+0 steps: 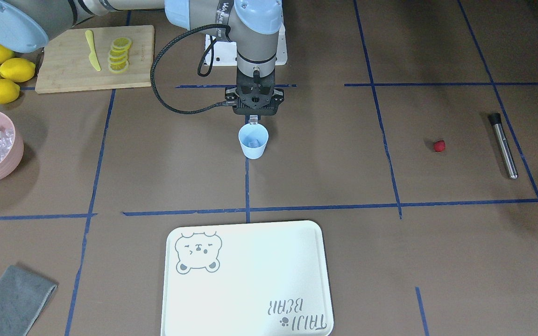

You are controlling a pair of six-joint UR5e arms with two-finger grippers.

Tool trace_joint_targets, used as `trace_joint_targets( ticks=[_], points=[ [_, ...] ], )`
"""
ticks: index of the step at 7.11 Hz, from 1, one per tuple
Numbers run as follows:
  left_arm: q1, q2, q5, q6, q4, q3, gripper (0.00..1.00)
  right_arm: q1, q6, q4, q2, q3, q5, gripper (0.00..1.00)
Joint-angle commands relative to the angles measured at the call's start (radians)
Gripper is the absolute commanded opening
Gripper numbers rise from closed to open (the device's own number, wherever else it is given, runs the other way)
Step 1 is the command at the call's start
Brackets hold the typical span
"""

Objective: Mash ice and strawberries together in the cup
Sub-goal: 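Lower over the cup and open the right gripper to drop the cube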

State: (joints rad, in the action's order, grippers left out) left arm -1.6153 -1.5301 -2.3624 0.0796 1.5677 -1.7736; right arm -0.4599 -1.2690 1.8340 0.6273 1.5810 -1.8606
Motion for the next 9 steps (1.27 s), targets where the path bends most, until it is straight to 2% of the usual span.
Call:
trace_joint_targets(
  ticks=[1, 5, 6, 7, 8, 9],
  points=[
    [0.000, -0.001, 0.000, 0.000, 0.000, 0.000, 1.00, 0.000, 0.011, -0.024, -0.005, -0.032, 0.023, 0.00],
    [0.002, -0.002, 0.002, 0.000, 0.002, 0.002, 1.00, -0.002, 0.013, -0.025, -0.005, -0.036, 0.023, 0.02],
    [0.002, -0.004, 0.002, 0.000, 0.002, 0.002, 1.00, -0.002, 0.013, -0.025, -0.005, -0.036, 0.023, 0.11],
    [0.002, -0.008, 0.002, 0.000, 0.000, 0.003, 1.00, -0.003, 0.013, -0.042, -0.003, -0.036, 0.023, 0.64],
    [0.002, -0.010, 0.002, 0.000, 0.000, 0.003, 1.00, -0.003, 0.014, -0.045, -0.001, -0.035, 0.023, 0.99],
    [0.002, -0.010, 0.003, 0.000, 0.000, 0.003, 1.00, -0.003, 0.013, -0.044, -0.003, -0.035, 0.023, 0.99]
  ],
)
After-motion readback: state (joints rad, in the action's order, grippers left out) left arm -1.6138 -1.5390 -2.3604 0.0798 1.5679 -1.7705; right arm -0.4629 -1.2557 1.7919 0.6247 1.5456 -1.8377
